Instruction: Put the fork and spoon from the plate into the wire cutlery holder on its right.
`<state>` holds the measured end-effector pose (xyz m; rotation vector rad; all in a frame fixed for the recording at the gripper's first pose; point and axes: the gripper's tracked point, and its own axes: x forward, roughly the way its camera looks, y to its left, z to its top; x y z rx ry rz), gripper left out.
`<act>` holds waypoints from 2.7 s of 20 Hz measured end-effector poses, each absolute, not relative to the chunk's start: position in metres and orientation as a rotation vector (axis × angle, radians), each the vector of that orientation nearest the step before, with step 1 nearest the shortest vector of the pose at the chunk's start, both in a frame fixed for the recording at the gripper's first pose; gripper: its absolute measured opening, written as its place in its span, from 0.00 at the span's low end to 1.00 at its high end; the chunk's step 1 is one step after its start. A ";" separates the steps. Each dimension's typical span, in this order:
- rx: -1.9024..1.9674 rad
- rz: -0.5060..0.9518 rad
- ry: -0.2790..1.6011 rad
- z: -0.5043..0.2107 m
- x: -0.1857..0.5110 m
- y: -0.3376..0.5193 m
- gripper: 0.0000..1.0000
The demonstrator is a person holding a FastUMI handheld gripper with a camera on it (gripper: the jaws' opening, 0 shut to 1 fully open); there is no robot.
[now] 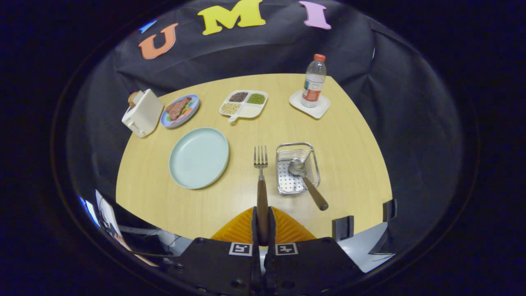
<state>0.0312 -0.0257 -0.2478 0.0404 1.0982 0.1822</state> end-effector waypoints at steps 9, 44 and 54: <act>0.092 0.225 1.089 -0.236 0.019 -0.049 0.06; -0.029 0.179 0.715 -0.126 0.041 0.041 0.96; -0.016 0.195 0.293 -0.006 0.034 0.086 0.96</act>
